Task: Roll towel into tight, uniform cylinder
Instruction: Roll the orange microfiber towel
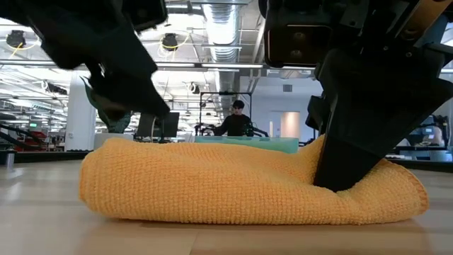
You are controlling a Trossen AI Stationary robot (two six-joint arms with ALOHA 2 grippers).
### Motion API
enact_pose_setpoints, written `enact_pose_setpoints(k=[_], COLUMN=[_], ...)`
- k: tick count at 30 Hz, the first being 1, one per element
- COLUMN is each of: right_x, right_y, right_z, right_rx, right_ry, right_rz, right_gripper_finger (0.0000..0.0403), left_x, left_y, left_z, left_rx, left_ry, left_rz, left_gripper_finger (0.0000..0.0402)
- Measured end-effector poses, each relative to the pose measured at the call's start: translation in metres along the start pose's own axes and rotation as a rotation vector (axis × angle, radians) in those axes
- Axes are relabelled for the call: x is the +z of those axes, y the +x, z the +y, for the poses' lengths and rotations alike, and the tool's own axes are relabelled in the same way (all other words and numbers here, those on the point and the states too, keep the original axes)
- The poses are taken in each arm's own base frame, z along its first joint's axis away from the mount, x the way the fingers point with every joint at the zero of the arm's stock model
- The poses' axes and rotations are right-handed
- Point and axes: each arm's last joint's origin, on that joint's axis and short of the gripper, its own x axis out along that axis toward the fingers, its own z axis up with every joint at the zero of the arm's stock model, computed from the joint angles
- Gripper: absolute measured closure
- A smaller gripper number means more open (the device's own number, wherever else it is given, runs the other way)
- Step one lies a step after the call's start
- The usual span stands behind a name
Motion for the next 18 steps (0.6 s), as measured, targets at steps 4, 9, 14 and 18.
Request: enact_pose_setpoints(k=[4,9,14,18], right_x=[0.002,0.003,0.003,0.003], right_y=[-0.001,-0.001,-0.001,-0.001], right_z=[0.001,0.001,0.001,0.001], right_rx=[0.000,-0.002,-0.003,-0.004], right_ry=[0.001,0.001,0.001,0.002], right_rz=[0.001,0.007,0.007,0.006], right_gripper_finger=[0.0335,0.0335,0.0335,0.0335], left_x=[-0.005,-0.004,-0.009,-0.014], left_y=[0.018,0.039,0.057,0.067], left_z=[0.001,0.000,0.000,0.000], left_rx=[-0.047,-0.071,-0.072,-0.096], left_ry=[-0.002,0.009,0.008,-0.008], left_rz=[0.082,0.127,0.175,0.214], left_gripper_finger=[0.0180,0.0180,0.0180,0.0180])
